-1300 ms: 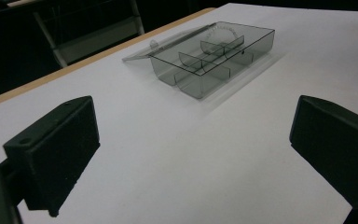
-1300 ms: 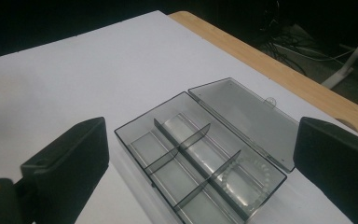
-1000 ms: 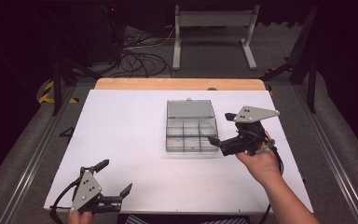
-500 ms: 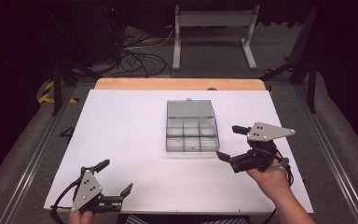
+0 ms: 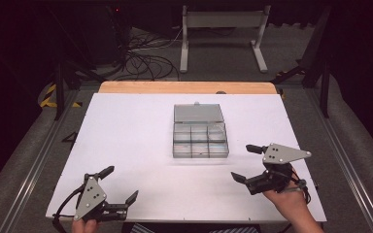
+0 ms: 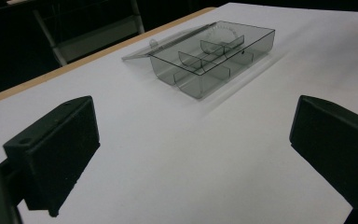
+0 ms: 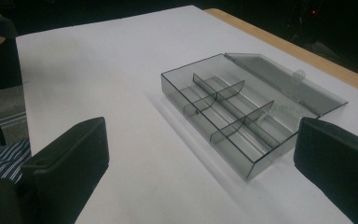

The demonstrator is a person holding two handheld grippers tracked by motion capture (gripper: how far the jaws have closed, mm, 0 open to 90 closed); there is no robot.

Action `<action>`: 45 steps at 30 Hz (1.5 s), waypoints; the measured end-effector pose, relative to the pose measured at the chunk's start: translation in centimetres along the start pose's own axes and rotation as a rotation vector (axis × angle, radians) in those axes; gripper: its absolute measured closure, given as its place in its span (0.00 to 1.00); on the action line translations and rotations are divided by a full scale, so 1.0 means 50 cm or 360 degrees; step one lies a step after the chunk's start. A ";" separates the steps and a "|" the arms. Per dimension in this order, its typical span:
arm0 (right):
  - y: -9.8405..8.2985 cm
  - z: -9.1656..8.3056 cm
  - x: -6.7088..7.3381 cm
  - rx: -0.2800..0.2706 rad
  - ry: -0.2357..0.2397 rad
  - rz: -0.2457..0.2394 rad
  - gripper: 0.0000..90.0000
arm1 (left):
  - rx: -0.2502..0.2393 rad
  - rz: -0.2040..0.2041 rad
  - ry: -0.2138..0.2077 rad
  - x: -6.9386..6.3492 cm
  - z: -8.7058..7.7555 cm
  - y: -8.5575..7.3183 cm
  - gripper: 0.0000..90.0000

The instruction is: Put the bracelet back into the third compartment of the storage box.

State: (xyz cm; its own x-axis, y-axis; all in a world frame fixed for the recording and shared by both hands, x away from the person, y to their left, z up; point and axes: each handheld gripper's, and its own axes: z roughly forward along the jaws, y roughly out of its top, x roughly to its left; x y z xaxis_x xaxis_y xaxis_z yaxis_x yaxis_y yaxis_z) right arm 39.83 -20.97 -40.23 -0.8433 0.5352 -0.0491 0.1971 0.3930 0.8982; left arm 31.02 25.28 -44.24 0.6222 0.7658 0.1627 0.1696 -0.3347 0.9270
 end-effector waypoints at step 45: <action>-0.175 0.011 0.016 0.0164 0.0036 0.0142 0.01 | 0.0025 0.0013 0.0000 0.002 0.005 -0.004 0.02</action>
State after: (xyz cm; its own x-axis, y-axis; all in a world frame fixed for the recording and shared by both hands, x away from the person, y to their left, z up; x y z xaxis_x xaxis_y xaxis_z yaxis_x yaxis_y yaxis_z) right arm 37.69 -23.55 -48.35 -0.8309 0.5550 0.0398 0.3211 0.4199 0.8489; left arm 31.25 25.29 -44.50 0.6235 0.7630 0.1705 0.1765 -0.3499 0.9200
